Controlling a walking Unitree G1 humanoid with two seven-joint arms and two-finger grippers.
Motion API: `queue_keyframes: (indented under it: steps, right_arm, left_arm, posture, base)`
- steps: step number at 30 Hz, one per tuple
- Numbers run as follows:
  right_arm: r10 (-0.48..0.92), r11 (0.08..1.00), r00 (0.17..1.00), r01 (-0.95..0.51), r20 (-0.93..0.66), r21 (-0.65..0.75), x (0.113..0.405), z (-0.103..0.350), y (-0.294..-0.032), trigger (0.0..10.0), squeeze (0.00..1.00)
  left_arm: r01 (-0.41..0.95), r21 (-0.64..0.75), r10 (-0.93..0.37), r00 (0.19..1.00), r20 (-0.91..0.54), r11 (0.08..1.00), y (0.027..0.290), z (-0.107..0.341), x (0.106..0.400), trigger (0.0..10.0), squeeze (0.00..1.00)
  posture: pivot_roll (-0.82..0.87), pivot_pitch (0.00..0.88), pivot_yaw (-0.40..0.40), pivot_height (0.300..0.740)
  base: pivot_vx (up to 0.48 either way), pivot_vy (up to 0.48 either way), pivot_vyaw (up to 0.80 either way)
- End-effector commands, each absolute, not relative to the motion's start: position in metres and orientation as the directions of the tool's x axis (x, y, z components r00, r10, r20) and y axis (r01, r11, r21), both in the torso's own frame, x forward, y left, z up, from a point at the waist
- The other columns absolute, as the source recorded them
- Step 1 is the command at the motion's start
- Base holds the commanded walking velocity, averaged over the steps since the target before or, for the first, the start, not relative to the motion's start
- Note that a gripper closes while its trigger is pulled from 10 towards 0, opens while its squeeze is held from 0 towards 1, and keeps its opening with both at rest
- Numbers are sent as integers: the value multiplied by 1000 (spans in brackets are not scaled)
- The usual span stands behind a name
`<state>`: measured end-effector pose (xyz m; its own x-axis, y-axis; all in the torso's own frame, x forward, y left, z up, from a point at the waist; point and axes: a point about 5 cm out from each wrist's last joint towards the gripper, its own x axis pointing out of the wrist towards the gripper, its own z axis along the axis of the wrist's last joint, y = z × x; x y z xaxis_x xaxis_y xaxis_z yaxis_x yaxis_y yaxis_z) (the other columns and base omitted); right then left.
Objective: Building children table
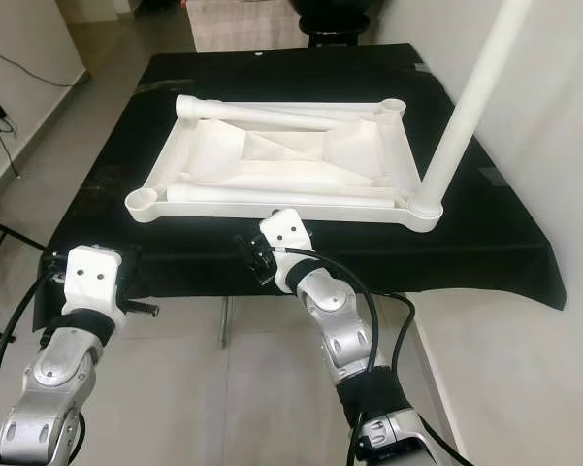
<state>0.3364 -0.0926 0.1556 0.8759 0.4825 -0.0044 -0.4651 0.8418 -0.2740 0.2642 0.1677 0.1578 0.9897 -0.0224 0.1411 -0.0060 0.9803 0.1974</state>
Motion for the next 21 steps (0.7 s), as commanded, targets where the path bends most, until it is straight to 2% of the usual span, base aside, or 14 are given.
queue_keyframes:
  steps: [1,6,10,16,21]
  right_arm:
    - [503,829,864,-487,-15,-276,335,152,-88,10000,0]
    - [516,821,857,-497,-7,-282,334,152,-86,10000,0]
    - [519,825,855,-505,-13,-251,334,151,-87,10000,0]
    - [526,825,850,-513,-6,-237,334,152,-86,10000,0]
    - [525,830,851,-513,-2,-220,334,153,-87,10000,0]
  left_arm:
    - [-24,191,-1,991,131,981,172,153,261,10000,0]
    - [-25,178,1,991,134,984,173,153,260,10000,0]
    - [-30,157,8,991,136,987,174,152,260,10000,0]
    - [-30,155,8,990,138,987,175,153,260,10000,0]
    - [-29,155,7,990,139,988,175,154,260,10000,0]
  posture:
    - [-40,84,56,740]
    - [-39,82,56,740]
    - [-39,75,54,740]
    - [-38,86,50,740]
    - [-38,86,52,740]
  base:
    - [0,0,800]
    - [259,0,800]
    - [362,0,0]
    - [367,0,597]
    - [373,0,0]
